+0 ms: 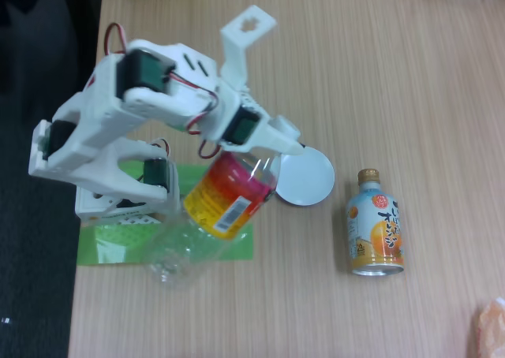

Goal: Pick up the plastic bottle and stand it up on the white place

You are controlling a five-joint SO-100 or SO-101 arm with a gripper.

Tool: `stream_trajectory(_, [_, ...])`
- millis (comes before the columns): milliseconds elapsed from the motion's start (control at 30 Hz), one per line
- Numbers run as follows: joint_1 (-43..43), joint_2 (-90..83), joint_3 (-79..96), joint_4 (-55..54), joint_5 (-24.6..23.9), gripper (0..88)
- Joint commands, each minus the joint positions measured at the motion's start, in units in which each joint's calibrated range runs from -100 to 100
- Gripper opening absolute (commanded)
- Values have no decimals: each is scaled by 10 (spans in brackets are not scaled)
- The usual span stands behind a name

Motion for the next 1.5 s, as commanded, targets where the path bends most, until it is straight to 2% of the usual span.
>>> stream_trajectory(0, [-35,-8,28,-66,3,95])
stream_trajectory(333, [-121,-8,82,-305,2,91])
stream_trajectory(500, [-172,-9,77,-344,-4,90])
stream_trajectory(667, [-209,-19,68,-346,-53,91])
stream_trajectory(867, [-211,-26,82,-347,-123,90])
stream_trajectory(1033, [-206,-25,111,-422,-164,90])
stream_trajectory(1233, [-202,-23,158,-552,-173,90])
stream_trajectory(1467, [-138,-22,280,-687,-172,89])
